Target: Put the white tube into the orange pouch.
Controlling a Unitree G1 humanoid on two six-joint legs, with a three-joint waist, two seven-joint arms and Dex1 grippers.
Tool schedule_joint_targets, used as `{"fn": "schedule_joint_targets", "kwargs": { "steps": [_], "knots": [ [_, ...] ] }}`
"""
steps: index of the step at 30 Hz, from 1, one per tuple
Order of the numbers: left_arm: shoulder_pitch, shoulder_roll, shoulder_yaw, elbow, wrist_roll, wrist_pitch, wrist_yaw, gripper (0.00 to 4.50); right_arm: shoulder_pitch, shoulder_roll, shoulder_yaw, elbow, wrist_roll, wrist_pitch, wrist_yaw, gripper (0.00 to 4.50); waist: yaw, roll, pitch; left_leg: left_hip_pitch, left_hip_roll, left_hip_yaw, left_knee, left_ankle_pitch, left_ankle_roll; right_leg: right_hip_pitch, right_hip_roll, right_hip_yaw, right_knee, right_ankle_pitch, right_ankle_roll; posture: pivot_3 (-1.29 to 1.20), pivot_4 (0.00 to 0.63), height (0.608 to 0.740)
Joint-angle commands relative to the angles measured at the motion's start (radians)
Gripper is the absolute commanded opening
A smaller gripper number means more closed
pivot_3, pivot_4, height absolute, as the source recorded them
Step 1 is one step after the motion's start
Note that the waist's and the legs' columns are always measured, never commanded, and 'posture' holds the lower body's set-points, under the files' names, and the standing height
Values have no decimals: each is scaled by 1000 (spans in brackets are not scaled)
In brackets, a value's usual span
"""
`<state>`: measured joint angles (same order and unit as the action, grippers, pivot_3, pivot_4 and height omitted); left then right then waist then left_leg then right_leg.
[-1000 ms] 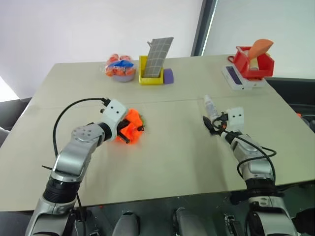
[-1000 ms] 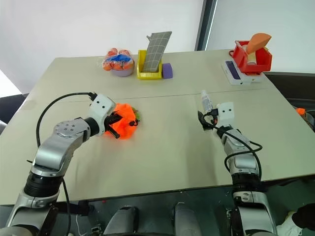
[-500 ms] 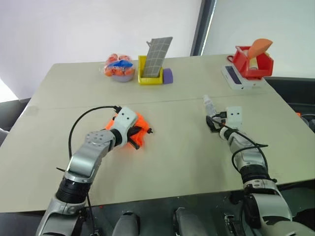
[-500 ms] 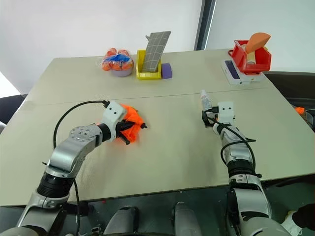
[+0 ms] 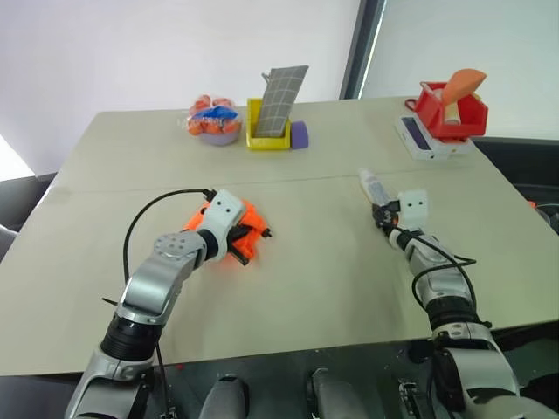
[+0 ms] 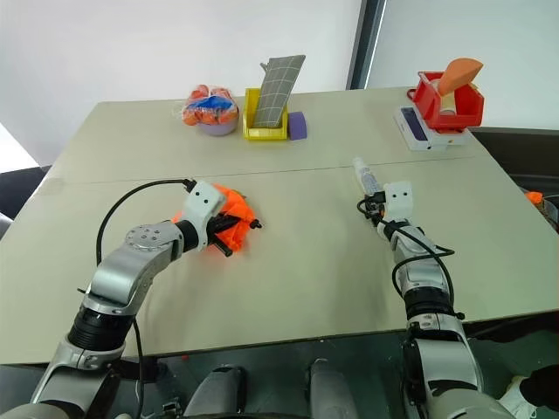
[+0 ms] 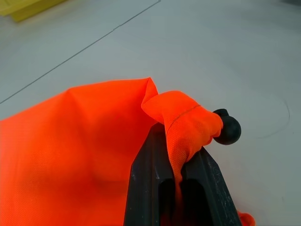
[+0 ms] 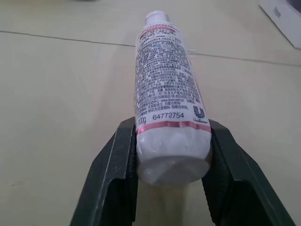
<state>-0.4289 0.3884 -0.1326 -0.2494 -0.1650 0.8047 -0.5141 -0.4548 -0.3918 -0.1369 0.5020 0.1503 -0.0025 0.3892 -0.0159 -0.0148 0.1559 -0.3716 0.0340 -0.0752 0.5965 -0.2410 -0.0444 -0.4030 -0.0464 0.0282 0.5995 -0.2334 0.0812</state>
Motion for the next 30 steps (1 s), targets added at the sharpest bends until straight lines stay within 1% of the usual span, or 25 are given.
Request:
{"fn": "schedule_joint_targets", "kwargs": {
  "steps": [1, 2, 4, 6, 8, 10, 12, 18, 21, 24, 30],
  "knots": [
    [-19, -6, 32, -9, -22, -4, 6, 0, 119, -65, 22, -327, 93, 43, 175, 1576, 1, 0, 0, 0, 0, 0, 0, 0, 0, 0, 0, 0, 0, 0, 1, 0, 150, 740],
    [-22, -7, 38, -5, -28, -1, 6, 0, 176, -92, 33, -423, 129, 79, 234, 1576, 3, 1, 0, 0, 0, 0, 0, 0, 0, 0, 0, 0, 0, 0, 2, 0, 150, 740],
    [-26, -6, 45, -2, -37, 2, 5, 0, 250, -128, 40, -550, 182, 149, 297, 1576, 1, 1, 0, 0, 0, 0, 0, 0, 0, 0, 0, 0, 0, 0, 2, 0, 150, 740],
    [-37, -5, 51, 8, -47, 7, 1, 0, 356, -192, 52, -706, 264, 254, 385, 1576, -1, 1, 0, 1, 0, 0, 0, 0, 0, 1, 0, 0, 0, -3, 2, 0, 150, 740],
    [-50, -1, 51, 14, -56, 11, -9, 0, 439, -251, 82, -830, 312, 337, 446, 1576, 0, 0, 1, 2, 0, 0, 0, 0, 0, 2, 0, 0, 0, -4, 3, 0, 150, 740],
    [-60, 0, 51, 16, -64, 16, -13, 0, 461, -270, 114, -888, 320, 385, 453, 1576, -4, -1, 1, 4, 0, -1, 1, 0, 0, 4, 0, -1, 0, -4, 2, 0, 150, 740],
    [-71, -1, 52, 19, -70, 21, -14, 0, 448, -264, 152, -922, 310, 422, 440, 1576, -7, -1, 1, 5, 0, -1, 2, 0, 0, 4, 0, 0, 0, -4, 1, 0, 150, 740],
    [-83, 5, 37, 2, -82, 26, -21, 0, 337, -161, 263, -893, 241, 464, 361, 1576, -2, -2, 1, 5, 0, -1, 4, 0, 0, 5, 0, 0, -1, -3, 0, 0, 150, 740],
    [-78, 8, 34, -18, -89, 34, -22, 0, 291, -133, 307, -840, 184, 458, 337, 1576, 4, -2, 1, 2, -1, -1, 3, 0, 0, 4, 0, -1, -1, -3, 1, 0, 150, 740],
    [-71, 9, 31, -36, -96, 42, -20, 0, 243, -92, 340, -793, 162, 446, 331, 1576, 4, -2, 1, 0, -1, -2, 2, 0, 0, 3, -1, -1, -2, -2, -1, 0, 150, 740],
    [-57, 11, 23, -74, -109, 55, -27, 0, 117, 4, 402, -664, 88, 407, 309, 1576, -2, -2, 1, 1, -1, -2, 1, 0, 0, 2, 0, -1, 0, -3, 0, 0, 150, 740]
  ]
}}
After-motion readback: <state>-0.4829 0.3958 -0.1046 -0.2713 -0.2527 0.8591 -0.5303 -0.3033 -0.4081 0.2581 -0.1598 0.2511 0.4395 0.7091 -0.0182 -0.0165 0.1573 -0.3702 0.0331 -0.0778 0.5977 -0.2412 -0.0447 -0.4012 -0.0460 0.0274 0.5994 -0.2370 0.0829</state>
